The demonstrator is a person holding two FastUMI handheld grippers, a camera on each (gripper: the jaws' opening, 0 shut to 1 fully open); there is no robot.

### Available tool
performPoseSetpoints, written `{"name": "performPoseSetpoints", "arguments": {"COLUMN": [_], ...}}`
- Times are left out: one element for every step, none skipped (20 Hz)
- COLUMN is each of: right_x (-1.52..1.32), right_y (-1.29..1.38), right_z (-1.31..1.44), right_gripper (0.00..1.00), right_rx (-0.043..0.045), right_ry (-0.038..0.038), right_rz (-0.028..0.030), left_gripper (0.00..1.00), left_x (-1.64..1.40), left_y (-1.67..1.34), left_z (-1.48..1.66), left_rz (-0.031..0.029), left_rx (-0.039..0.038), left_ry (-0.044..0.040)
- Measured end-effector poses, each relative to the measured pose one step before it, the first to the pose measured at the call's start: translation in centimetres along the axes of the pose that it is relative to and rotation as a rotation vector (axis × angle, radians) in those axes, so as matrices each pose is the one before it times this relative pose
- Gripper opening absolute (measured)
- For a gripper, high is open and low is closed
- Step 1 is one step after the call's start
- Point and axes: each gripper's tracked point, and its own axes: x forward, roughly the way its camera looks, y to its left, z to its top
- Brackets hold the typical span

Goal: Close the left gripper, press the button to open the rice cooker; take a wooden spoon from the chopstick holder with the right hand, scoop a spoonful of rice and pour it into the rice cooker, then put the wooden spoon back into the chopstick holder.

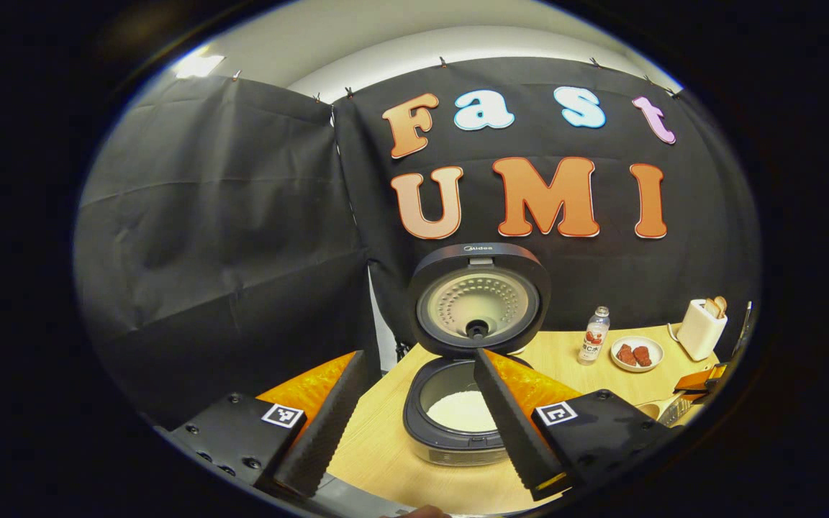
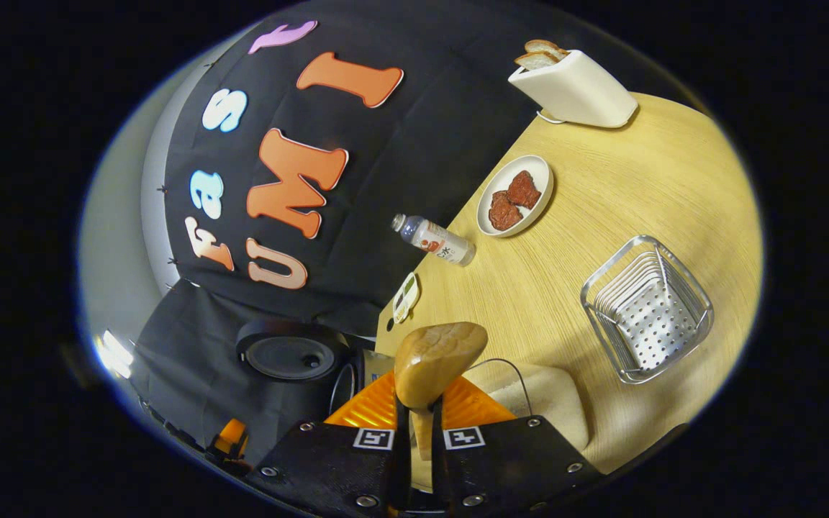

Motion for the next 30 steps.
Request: {"name": "performPoseSetpoints", "arguments": {"right_x": [-0.148, 0.082, -0.007, -0.081, 0.092, -0.01, 0.128, -0.133, 0.143, 0.229, 0.398, 0.411, 0.471, 0.436, 0.728, 0.614, 0.799, 1.015, 1.049, 1.061, 0.955, 0.961, 1.058, 0.746, 0.968, 0.93, 1.011, 0.986, 1.029, 0.929], "right_y": [0.602, 0.778, 0.658, 0.753, 0.754, 0.752, 0.837, 0.834, 0.774, 0.91, 0.708, 0.935, 0.9, 0.933, 0.888, 0.953, 0.675, 0.473, 0.441, 0.683, 0.564, 0.662, 0.492, 0.458, 0.309, 0.095, 0.13, 0.214, 0.16, 0.238], "right_z": [0.684, 0.412, 0.465, 0.114, 0.17, 0.149, 0.222, 0.131, 0.096, 0.093, -0.269, -0.145, -0.253, -0.17, -0.293, -0.438, -0.553, -0.525, -0.511, -0.641, -0.52, -0.65, -0.647, -0.631, -0.479, -0.439, -0.347, -0.509, -0.278, -0.312], "right_gripper": [0.11, 0.11, 0.11, 0.11, 0.11, 0.11, 0.11, 0.11, 0.11, 0.11, 0.11, 0.11, 0.11, 0.11, 0.11, 0.11, 0.11, 0.11, 0.11, 0.11, 0.11, 0.11, 0.11, 0.11, 0.11, 0.11, 0.11, 0.11, 0.11, 0.11], "right_rx": [0.02478, 0.02303, 0.01736, 0.01473, 0.00615, 0.01454, 0.01029, 0.01193, -0.00204, 0.00282, -0.00619, 0.00273, -0.00565, 0.00836, 0.00412, 0.00848, 0.00114, 0.00329, -0.00647, -0.0071, 0.00041, 0.00699, 0.01249, 0.00965, 0.00063, -0.00815, -0.00715, -0.00554, 0.00455, -0.00388], "right_ry": [-0.00983, -0.00714, -0.00571, 0.00128, 0.00391, 0.00279, 0.00319, 0.00056, 0.00012, 0.00461, 0.00824, 0.00689, 0.00749, 0.00431, 0.00537, 0.00824, 0.01349, 0.00997, 0.00873, 0.01306, 0.01276, 0.01481, 0.01283, 0.01306, 0.01028, 0.01042, 0.00865, 0.00931, 0.00634, 0.00392], "right_rz": [0.01911, 0.02266, 0.01774, 0.02087, 0.01738, 0.02042, 0.014, 0.01877, 0.01162, 0.01418, 0.00824, 0.01498, 0.01149, 0.01516, 0.01298, 0.01566, 0.00802, 0.00622, -0.00048, 0.00519, 0.00298, 0.00737, 0.0091, 0.00782, 0.00131, -0.00454, -0.00706, -0.0056, -0.0019, -0.00415], "left_gripper": [0.96, 0.96, 0.96, 0.96, 0.96, 0.96, 0.96, 0.96, 0.96, 0.96, 0.96, 1.0, 1.0, 0.97, 0.96, 1.0, 1.0, 1.0, 0.97, 0.97, 0.97, 0.96, 0.97, 0.97, 0.97, 0.97, 0.97, 0.96, 0.96, 0.96], "left_x": [0.061, 0.039, -0.113, -0.096, 0.012, 0.033, 0.072, -0.145, 0.05, 0.007, 0.019, 0.156, 0.469, 0.062, 0.028, -0.106, -0.024, 0.064, 0.011, -0.101, 0.129, 0.049, 0.08, -0.777, -0.013, 0.081, 0.02, 0.033, 0.099, 0.067], "left_y": [-0.026, 0.113, 0.066, 0.35, 0.041, 0.06, 0.119, 0.293, 0.223, 0.308, 0.271, 0.038, -0.701, 0.638, 0.594, 0.543, 0.649, 0.781, 0.709, 0.599, 0.625, 0.452, 0.544, 1.492, 0.669, 0.51, 0.457, 0.503, 0.3, 0.315], "left_z": [0.102, 0.046, 0.025, -0.06, 0.058, 0.062, 0.092, -0.041, 0.181, 0.0, -0.187, -0.314, -0.007, -0.179, 0.039, 0.198, 0.167, 0.004, 0.132, 0.033, 0.034, 0.006, 0.059, -0.36, -0.027, -0.018, 0.031, -0.127, -0.039, -0.011], "left_rz": [0.00204, 0.00483, 0.00342, 0.00721, 0.00525, 0.00586, 0.00527, 0.00549, 0.00601, 0.00494, 0.00893, -0.00169, -0.00514, 0.00931, 0.00947, 0.00843, 0.00825, 0.01077, 0.00842, 0.00906, 0.00852, 0.00659, 0.00822, 0.00681, 0.0106, 0.00566, 0.00788, 0.00485, 0.00421, 0.00092], "left_rx": [-0.00492, -0.00399, -0.00411, -0.00307, -0.00368, -0.00273, -0.00285, -0.00228, -0.00317, -0.00489, -0.0116, -0.01901, -0.0159, -0.00438, -0.00051, -0.00263, 0.0, 0.00377, 0.00284, 0.00261, -0.00008, -0.00138, -0.00194, -0.00033, 0.00025, -0.00167, -0.00446, -0.00537, -0.0035, -0.00463], "left_ry": [-0.00265, -0.00124, -0.0003, -0.00106, -0.00196, -0.00324, -0.0031, -0.00204, -0.00535, -0.00142, 0.00584, 0.01415, 0.00562, 0.00286, -0.00239, -0.00713, -0.00561, -0.00407, -0.00448, -0.00279, -0.00063, 0.00039, 0.00114, 0.0001, -0.00071, 0.00045, -0.00069, 0.00178, -0.00057, -0.00337]}}
